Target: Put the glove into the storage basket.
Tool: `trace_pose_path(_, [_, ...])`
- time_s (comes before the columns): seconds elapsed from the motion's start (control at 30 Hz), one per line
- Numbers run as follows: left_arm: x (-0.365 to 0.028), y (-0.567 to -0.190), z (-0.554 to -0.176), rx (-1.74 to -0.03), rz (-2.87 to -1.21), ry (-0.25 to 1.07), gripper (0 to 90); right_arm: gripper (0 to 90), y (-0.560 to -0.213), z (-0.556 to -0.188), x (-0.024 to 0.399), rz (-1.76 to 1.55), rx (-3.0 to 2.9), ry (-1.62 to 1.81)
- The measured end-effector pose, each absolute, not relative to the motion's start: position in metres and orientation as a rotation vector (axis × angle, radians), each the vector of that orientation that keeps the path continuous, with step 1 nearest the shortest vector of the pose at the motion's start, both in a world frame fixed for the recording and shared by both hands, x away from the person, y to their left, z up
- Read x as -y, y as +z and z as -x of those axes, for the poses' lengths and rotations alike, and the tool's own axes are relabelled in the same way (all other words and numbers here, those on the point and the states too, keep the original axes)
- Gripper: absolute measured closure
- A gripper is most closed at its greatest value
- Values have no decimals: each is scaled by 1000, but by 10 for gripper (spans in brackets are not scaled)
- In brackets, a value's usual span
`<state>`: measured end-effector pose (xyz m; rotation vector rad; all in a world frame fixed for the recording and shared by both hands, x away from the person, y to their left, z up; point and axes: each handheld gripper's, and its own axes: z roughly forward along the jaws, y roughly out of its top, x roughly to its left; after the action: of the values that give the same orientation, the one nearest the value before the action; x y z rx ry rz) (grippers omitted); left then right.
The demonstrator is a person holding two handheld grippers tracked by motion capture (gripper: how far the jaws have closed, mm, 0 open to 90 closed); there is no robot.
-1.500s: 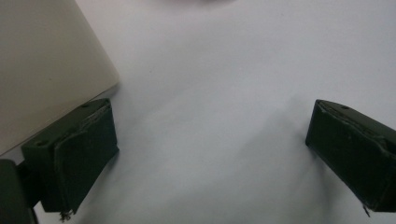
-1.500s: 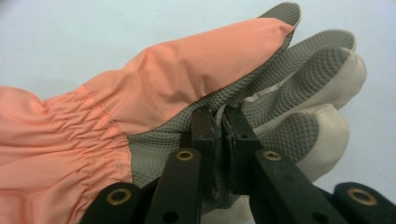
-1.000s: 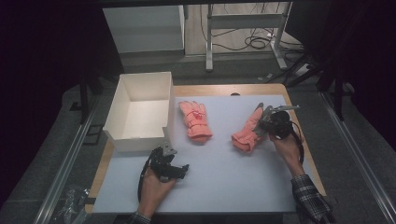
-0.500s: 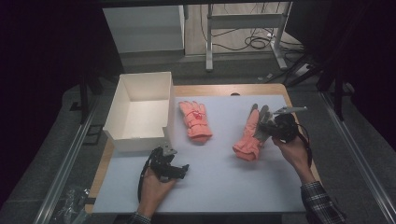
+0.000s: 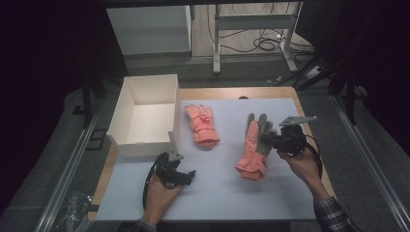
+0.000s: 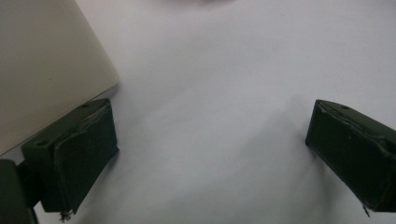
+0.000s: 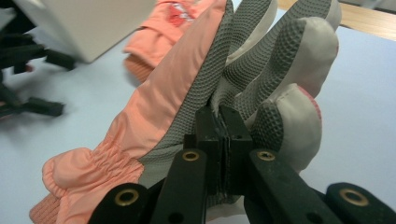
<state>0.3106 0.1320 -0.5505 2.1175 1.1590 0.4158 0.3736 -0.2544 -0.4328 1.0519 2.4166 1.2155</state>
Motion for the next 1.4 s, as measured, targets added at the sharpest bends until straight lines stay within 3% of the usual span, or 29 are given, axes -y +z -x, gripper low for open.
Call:
trace_pose_path(0.4, [-132,-550,-311,-1156,-2123,415,19,872,-452,-356,222,-895,-2592,1214])
trace_pose_path(0.8, [-132,-550,-311,-1159,-2121,413,20,864,-489,-370,202,-847,-2661,1097])
trace_pose_path(0.97, [-132,-550,-311,-1158,-2123,414,19,793,-496,-375,201,-830,-2653,1072])
trace_pose_path(1.4, [-132,-550,-311,-1158,-2123,414,19,650,-471,-386,198,-853,-2553,1125])
